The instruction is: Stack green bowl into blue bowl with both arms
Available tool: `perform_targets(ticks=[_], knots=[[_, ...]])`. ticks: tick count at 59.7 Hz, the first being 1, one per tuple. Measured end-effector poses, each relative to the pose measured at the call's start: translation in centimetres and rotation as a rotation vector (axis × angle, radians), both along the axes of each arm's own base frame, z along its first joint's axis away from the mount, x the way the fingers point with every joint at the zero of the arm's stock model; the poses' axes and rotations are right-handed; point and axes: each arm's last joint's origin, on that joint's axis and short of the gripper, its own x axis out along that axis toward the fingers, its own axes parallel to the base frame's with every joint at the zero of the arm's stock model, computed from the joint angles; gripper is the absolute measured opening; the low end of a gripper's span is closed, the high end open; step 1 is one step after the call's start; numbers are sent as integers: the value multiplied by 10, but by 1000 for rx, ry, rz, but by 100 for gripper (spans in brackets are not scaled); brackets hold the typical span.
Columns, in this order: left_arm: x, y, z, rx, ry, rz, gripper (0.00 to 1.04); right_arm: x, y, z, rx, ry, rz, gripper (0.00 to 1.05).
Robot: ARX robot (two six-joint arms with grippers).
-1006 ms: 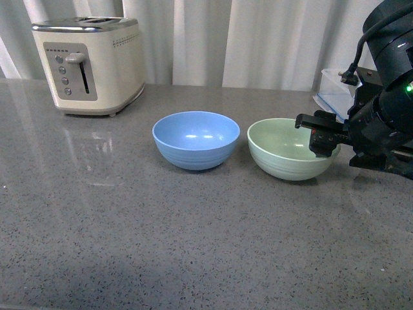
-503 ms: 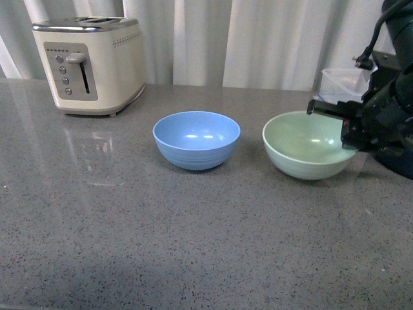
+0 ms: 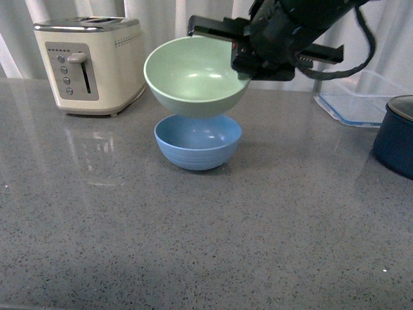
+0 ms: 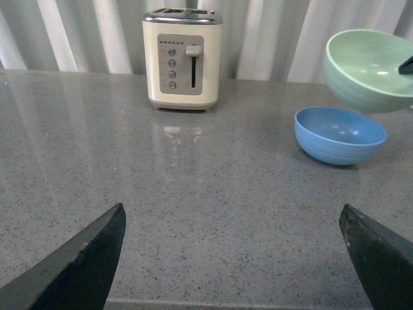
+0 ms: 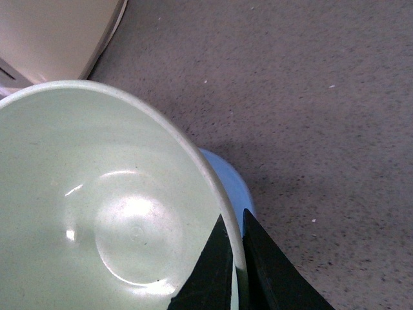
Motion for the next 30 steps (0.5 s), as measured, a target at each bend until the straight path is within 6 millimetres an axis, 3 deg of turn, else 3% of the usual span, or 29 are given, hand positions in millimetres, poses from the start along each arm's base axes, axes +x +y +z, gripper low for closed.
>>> perform_targets(ticks=[15, 27, 30], knots=[[0, 0, 0, 0, 0, 0, 98, 25, 2, -31, -50, 61, -35, 1], [0, 0, 0, 0, 0, 0, 98, 28, 3, -41, -61, 81, -39, 1], [0, 0, 0, 0, 0, 0, 98, 29, 3, -41, -60, 81, -40, 6]])
